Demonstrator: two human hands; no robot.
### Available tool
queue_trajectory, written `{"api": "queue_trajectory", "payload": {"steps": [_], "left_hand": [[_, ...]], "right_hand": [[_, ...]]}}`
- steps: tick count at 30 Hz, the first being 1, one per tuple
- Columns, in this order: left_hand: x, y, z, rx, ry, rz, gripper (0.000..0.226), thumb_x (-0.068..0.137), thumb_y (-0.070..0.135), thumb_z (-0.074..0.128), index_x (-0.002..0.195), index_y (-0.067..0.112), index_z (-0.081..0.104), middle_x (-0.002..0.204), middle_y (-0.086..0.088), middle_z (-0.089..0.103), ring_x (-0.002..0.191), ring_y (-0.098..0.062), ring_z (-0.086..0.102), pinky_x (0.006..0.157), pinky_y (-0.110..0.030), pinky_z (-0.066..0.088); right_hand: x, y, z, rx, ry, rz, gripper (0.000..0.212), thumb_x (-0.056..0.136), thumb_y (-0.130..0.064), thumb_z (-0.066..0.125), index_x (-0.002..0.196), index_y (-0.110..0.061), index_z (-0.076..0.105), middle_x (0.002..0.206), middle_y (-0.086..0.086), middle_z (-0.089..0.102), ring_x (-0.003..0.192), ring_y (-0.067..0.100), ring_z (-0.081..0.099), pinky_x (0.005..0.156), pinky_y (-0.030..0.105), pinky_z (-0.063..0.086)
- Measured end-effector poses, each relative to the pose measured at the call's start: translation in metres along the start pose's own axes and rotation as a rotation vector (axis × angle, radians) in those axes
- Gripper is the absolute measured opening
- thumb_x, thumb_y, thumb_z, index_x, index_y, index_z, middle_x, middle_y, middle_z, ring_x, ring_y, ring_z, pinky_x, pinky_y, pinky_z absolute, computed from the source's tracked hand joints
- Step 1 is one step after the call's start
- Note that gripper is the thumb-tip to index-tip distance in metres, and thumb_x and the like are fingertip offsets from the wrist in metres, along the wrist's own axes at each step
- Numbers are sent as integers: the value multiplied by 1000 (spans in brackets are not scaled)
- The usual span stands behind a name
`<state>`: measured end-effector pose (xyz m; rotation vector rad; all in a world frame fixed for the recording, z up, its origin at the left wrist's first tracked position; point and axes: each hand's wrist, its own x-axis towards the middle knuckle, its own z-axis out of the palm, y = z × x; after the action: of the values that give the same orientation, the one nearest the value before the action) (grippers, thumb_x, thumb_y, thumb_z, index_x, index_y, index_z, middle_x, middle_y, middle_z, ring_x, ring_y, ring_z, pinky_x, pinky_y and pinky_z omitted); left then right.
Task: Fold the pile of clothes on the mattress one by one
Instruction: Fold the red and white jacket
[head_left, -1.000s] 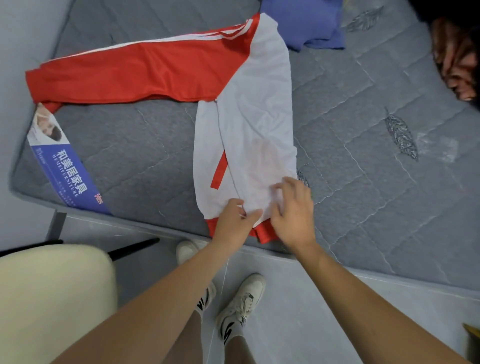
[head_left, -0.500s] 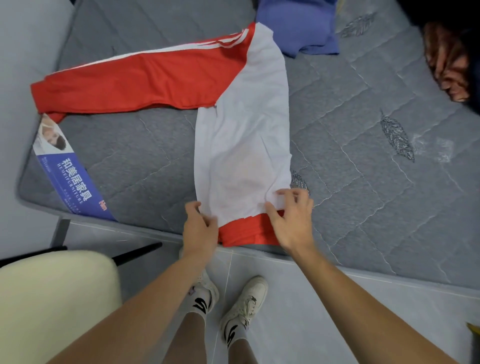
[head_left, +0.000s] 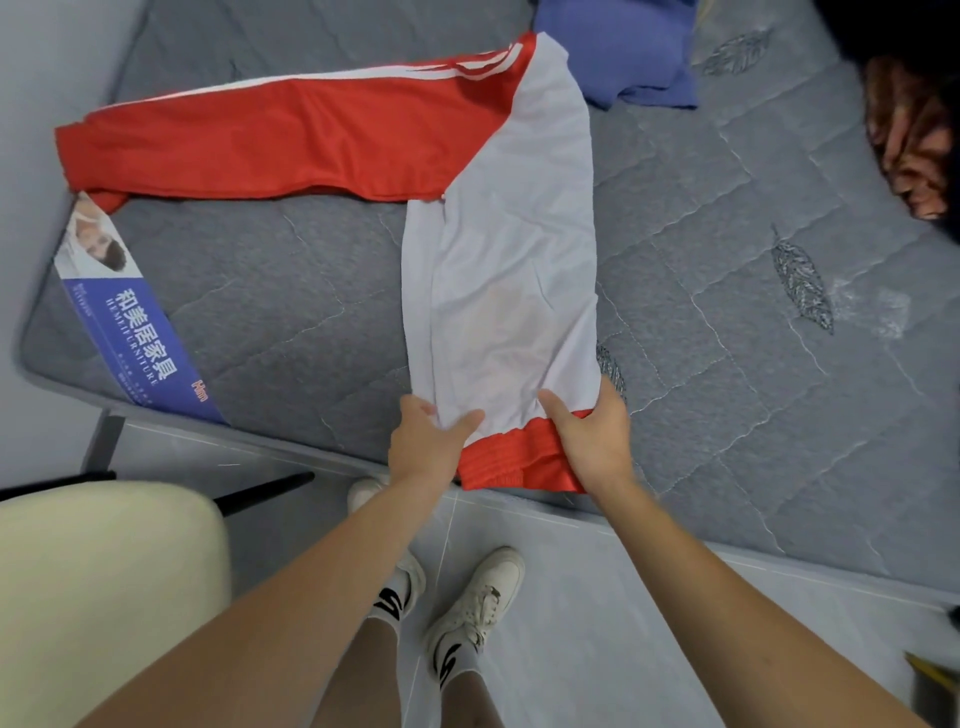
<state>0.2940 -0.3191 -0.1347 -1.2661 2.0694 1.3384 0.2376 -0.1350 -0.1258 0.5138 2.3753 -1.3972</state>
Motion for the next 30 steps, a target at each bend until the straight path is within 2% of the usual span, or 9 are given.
{"api": "queue_trajectory", "payload": {"steps": [3, 9, 14, 16, 19, 21, 24, 27, 30], "left_hand": [[1, -4, 2, -39, 27, -76, 53, 85, 50, 79, 110, 12, 53, 100, 3, 58, 93, -20, 54, 79, -31, 40], [-1, -16, 12, -19, -36, 114, 14, 92, 31, 76, 89, 21, 67, 85, 8, 65, 77, -9, 60, 68, -29, 44], [-17, -22, 10, -167, 90, 219, 43, 107, 30, 54, 75, 2, 48, 67, 0, 45, 62, -9, 38, 59, -25, 35], [-26, -27, 6, -183, 127, 260, 43, 109, 29, 49, 75, 6, 40, 66, 3, 36, 59, -7, 30, 56, -23, 31], [-21, -42, 3, -57, 82, 179, 33, 108, 27, 50, 81, 13, 41, 69, 3, 40, 63, -12, 39, 61, -32, 38], [-17, -46, -1, 69, 44, 104, 20, 106, 27, 54, 96, 13, 45, 78, 0, 52, 72, -20, 54, 67, -38, 48], [-18, -34, -14, 220, 104, 164, 23, 102, 33, 58, 115, 22, 43, 106, -2, 58, 94, -23, 59, 75, -45, 54], [-10, -16, -33, 273, 153, 279, 40, 100, 35, 58, 135, 20, 45, 130, -4, 49, 120, -24, 46, 90, -49, 51], [17, -4, -57, 287, 143, 332, 57, 102, 34, 55, 153, 19, 36, 147, -6, 43, 134, -24, 38, 106, -49, 45]], "right_hand": [[-2, 7, -2, -21, -53, 89, 38, 92, -37, 75, 126, -25, 65, 113, -14, 72, 104, 7, 67, 98, 35, 52], [-4, 25, -9, 187, -84, 138, 31, 102, -28, 64, 133, -22, 65, 123, -12, 72, 113, 2, 66, 103, 29, 51], [-16, 33, -19, 278, -59, 199, 21, 103, -29, 65, 119, -18, 72, 111, -5, 77, 104, 10, 72, 91, 29, 56], [-21, 35, -19, 216, -15, 170, 17, 99, -30, 70, 105, -14, 74, 97, 1, 78, 90, 13, 72, 81, 30, 57], [-28, 43, -15, -196, 63, 203, 34, 88, -36, 80, 87, -9, 60, 79, 6, 65, 79, 25, 62, 68, 34, 39], [-32, 39, -10, -456, 107, 181, 41, 83, -33, 82, 101, -13, 52, 98, 5, 59, 96, 31, 57, 75, 38, 40], [-32, 18, -3, -724, 136, -187, 60, 75, -16, 74, 129, -15, 49, 130, 10, 48, 115, 33, 48, 86, 46, 48], [-22, -5, 10, -800, -86, -400, 76, 78, -14, 63, 151, -16, 41, 158, 13, 37, 140, 34, 38, 111, 48, 41], [-6, -13, 33, -929, -262, -378, 77, 84, -24, 54, 158, -15, 35, 168, 18, 24, 154, 37, 25, 125, 49, 27]]}}
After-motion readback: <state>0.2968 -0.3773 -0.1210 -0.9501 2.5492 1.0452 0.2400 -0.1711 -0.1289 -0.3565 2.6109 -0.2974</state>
